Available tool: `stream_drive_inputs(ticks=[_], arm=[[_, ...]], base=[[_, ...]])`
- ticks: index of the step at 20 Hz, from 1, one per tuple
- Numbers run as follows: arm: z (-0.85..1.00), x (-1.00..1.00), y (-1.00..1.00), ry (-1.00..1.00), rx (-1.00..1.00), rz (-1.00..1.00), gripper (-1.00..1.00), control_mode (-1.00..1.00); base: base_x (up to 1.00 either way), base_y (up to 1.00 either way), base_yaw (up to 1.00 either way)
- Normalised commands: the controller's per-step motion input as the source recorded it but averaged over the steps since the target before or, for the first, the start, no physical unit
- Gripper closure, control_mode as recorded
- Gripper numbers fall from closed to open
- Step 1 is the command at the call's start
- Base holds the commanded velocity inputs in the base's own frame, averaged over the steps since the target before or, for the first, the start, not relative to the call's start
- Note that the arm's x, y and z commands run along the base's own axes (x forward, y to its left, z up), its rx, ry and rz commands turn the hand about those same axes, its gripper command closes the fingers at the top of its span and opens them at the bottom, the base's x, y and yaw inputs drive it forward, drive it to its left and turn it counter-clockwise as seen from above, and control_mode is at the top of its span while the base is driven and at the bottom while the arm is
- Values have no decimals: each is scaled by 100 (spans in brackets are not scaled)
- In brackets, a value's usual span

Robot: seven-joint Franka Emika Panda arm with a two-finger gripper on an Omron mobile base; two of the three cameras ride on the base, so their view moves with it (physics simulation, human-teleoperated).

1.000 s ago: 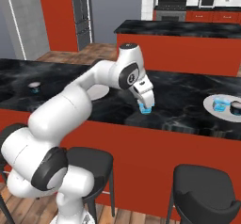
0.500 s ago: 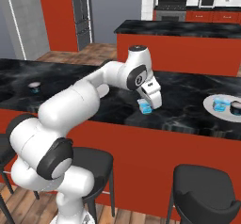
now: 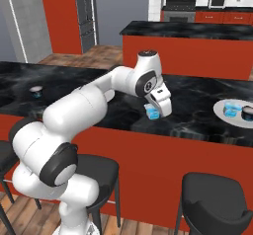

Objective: Place two yogurt containers on each plate.

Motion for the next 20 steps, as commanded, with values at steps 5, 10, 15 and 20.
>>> stream_drive_inputs(ticks=[5,10,15,20], arm=[[-5,0,0,0,0,0,-100,-100],[-5,0,0,0,0,0,100,-100],[-3,0,0,0,0,0,100,-100],[8,-1,0,0,1,0,100,-100]], base=[[0,0,0],[0,0,0],[0,0,0],[0,0,0]])
